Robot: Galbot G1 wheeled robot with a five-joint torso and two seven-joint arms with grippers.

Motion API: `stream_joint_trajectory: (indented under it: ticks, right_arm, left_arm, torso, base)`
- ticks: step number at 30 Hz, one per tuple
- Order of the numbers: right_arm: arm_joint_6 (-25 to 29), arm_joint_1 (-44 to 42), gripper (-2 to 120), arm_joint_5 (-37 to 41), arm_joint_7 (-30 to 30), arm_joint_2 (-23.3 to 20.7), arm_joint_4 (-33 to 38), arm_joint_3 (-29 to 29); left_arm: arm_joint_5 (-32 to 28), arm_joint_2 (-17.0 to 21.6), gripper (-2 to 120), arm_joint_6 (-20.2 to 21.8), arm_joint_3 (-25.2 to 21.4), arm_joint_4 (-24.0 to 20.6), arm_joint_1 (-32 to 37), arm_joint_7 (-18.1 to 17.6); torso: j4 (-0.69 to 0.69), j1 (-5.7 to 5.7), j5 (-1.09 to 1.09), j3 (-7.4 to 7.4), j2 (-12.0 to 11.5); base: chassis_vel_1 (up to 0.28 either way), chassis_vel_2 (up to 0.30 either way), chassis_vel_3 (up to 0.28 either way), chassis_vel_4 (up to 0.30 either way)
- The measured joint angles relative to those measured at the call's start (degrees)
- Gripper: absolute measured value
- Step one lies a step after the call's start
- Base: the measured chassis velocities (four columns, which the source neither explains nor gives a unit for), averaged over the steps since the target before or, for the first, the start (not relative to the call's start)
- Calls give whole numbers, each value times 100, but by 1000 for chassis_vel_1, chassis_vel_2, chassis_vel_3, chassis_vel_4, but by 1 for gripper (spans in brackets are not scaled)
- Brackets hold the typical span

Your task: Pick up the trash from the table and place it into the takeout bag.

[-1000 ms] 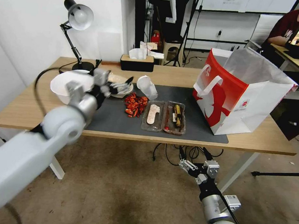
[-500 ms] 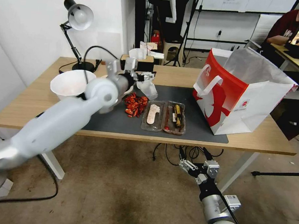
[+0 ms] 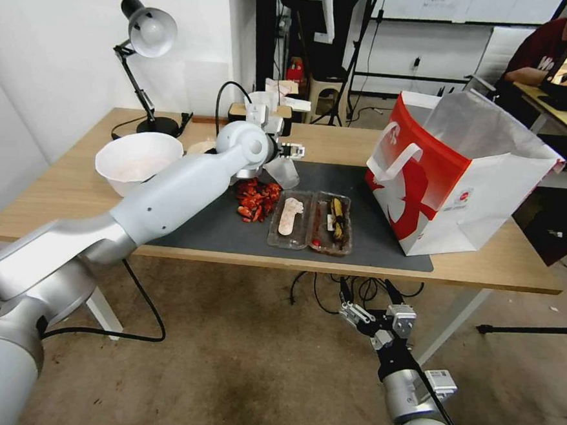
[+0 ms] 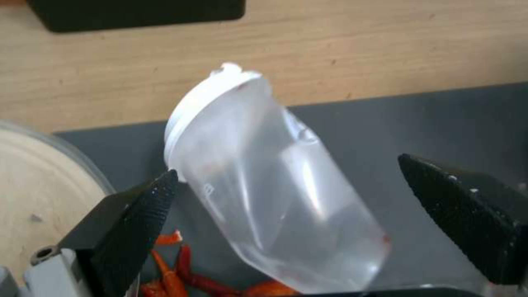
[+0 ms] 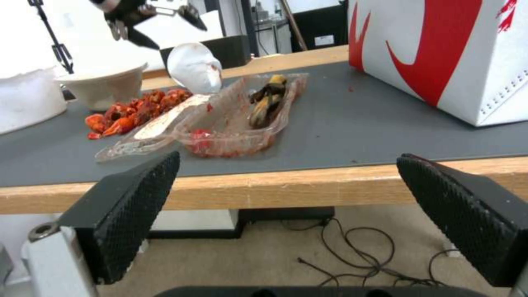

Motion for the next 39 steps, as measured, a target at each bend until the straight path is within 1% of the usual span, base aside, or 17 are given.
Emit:
stream_joint_trajectory:
  ticks: [1,9,14,17,21,29,32,35,36,37,39]
  right_arm:
    - [0,0,100,0,0,0,0,0]
    - [0,0,100,0,0,0,0,0]
    - [0,0,100,0,0,0,0,0]
    - [0,0,100,0,0,0,0,0]
    - [0,0,100,0,0,0,0,0]
    - [0,0,100,0,0,0,0,0]
    - [0,0,100,0,0,0,0,0]
    - [0,0,100,0,0,0,0,0]
    - [0,0,100,0,0,0,0,0]
    - [0,0,100,0,0,0,0,0]
    - [0,0,100,0,0,0,0,0]
  left_arm:
    - [0,0,100,0,0,0,0,0]
    - [-58,-188,100,69,35,408,10,-36]
    - [-60,-264,100,73,40,523,11,-29]
    - [-86,-401,100,77,34,722,0,-57]
    - [-91,-497,100,82,27,873,-33,-75]
    - [-141,-574,100,89,-5,1029,-63,-148]
    - [-267,-619,100,102,-29,1068,-64,-279]
    - [-294,-635,100,105,-30,1071,-64,-328]
    - [-303,-649,96,105,-30,1081,-63,-367]
    - [-303,-649,96,105,-30,1081,-63,-367]
    - [-307,-664,88,105,-34,1104,-56,-405]
  torso:
    - [0,0,0,0,0]
    - [0,0,0,0,0]
    - [-1,-1,0,-1,0]
    - [-1,0,0,-1,0]
    - [-2,0,0,-1,0]
    - [0,0,0,-1,0]
    - [-1,0,0,-1,0]
    - [-1,0,0,-1,0]
    - [-1,0,0,-1,0]
    - [-1,0,0,-1,0]
    - [-1,0,0,-1,0]
  base:
    - [0,0,0,0]
    - [0,0,0,0]
    - [0,0,0,0]
    - [0,0,0,0]
    - [0,0,0,0]
    - [0,0,0,0]
    - [0,0,0,0]
    - [0,0,0,0]
    - [0,0,0,0]
    - [0,0,0,0]
    - [0,0,0,0]
